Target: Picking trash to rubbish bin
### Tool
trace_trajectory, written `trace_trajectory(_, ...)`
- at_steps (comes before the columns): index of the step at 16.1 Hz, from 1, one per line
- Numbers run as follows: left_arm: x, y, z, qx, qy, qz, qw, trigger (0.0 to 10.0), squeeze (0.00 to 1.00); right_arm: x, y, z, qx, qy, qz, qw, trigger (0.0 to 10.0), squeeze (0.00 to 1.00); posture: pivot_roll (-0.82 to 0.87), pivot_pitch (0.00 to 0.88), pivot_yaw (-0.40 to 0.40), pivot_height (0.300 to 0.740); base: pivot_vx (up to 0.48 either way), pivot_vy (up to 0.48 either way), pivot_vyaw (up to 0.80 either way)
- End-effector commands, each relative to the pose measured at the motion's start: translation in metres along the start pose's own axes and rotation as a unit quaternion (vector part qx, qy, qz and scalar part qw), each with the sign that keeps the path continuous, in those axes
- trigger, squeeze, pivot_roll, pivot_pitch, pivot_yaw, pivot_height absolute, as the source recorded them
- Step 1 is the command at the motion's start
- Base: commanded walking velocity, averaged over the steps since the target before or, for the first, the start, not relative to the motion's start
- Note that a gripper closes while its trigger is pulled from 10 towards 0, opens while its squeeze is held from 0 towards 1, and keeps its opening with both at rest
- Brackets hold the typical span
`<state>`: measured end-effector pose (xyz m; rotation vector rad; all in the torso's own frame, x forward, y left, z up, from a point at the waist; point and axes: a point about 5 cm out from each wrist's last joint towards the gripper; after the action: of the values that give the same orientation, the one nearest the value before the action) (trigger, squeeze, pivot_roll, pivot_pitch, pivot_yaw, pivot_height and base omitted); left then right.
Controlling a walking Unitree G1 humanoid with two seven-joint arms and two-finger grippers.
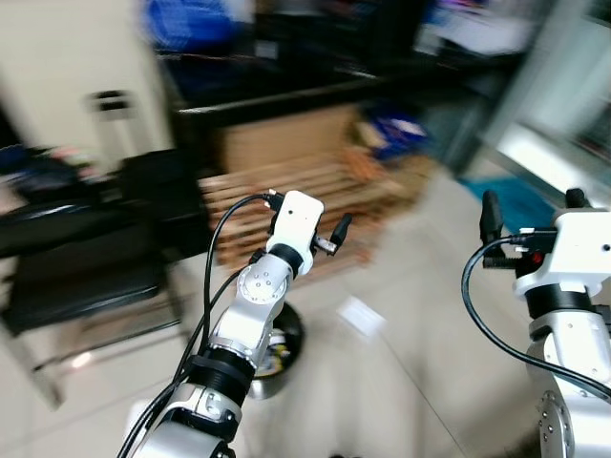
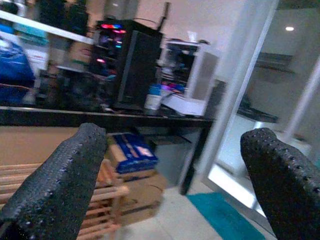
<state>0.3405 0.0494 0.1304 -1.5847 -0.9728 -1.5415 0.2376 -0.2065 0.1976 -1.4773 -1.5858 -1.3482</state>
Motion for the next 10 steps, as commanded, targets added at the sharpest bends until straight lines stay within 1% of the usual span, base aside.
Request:
trace_trajectory(1, 0.007, 0.005, -0.001, -0.003, -0.009, -0.005, 1.0, 10.0, 0.0, 0.005, 0.001, -0.001, -0.014, -0.001, -0.001, 1.0, 10.0, 0.0, 0.08, 0.058, -0.038, 0.74, 0.0, 0.0, -0.8)
trace_trajectory(3, 0.008, 0.006, 0.003, -0.002, -0.014, -0.005, 1.0, 10.0, 0.0, 0.003, -0.002, -0.001, -0.034, 0.006, 0.012, 0.999, 10.0, 0.0, 0.07, 0.057, -0.036, 0.74, 0.0, 0.0, -0.8)
trace_trajectory(4, 0.006, 0.002, 0.011, -0.006, -0.015, 0.005, 1.0, 10.0, 0.0, -0.003, -0.007, -0.001, -0.059, 0.03, 0.033, 0.997, 10.0, 0.0, 0.07, 0.057, -0.036, 0.74, 0.0, 0.0, -0.8)
trace_trajectory(5, 0.002, -0.002, 0.017, -0.007, -0.013, 0.013, 1.0, 10.0, 0.0, -0.007, -0.013, -0.001, -0.067, 0.038, 0.044, 0.996, 10.0, 0.0, 0.07, 0.058, -0.033, 0.74, 0.0, 0.0, -0.8)
trace_trajectory(6, -0.007, -0.009, 0.024, -0.005, -0.016, 0.033, 0.999, 10.0, 0.0, -0.012, -0.023, 0.001, -0.08, 0.048, 0.062, 0.994, 10.0, 0.0, 0.07, 0.058, -0.033, 0.74, 0.0, 0.0, -0.8)
trace_trajectory(7, -0.009, -0.012, 0.026, -0.006, -0.017, 0.038, 0.999, 10.0, 0.0, -0.013, -0.026, 0.001, -0.082, 0.048, 0.065, 0.993, 10.0, 0.0, 0.07, 0.058, -0.028, 0.74, 0.0, 0.0, -0.8)
trace_trajectory(8, -0.013, -0.019, 0.028, -0.007, -0.01, 0.047, 0.999, 10.0, 0.0, -0.015, -0.03, 0.001, -0.09, 0.049, 0.071, 0.992, 10.0, 0.0, 0.07, 0.057, -0.027, 0.74, 0.0, 0.0, -0.8)
trace_trajectory(9, -0.022, -0.027, 0.035, 0.002, 0.004, 0.058, 0.998, 10.0, 0.0, -0.016, -0.033, 0.0, -0.093, 0.051, 0.075, 0.992, 10.0, 0.0, 0.08, 0.057, -0.028, 0.74, 0.0, 0.0, -0.8)
trace_trajectory(10, -0.025, -0.032, 0.041, 0.015, 0.01, 0.063, 0.998, 10.0, 0.0, -0.018, -0.034, 0.0, -0.092, 0.052, 0.079, 0.991, 10.0, 0.0, 0.09, 0.061, -0.032, 0.74, 0.0, 0.0, -0.8)
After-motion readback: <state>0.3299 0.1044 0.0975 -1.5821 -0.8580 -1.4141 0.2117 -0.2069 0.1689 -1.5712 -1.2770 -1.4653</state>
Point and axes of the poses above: a point about 5 cm out from each wrist's last joint towards the gripper, its own y axis pointing out of the wrist towards the gripper, its own x axis along the axis of the wrist's last joint, z = x × y, and after that the axes turned 9 degrees about -y, right-handed
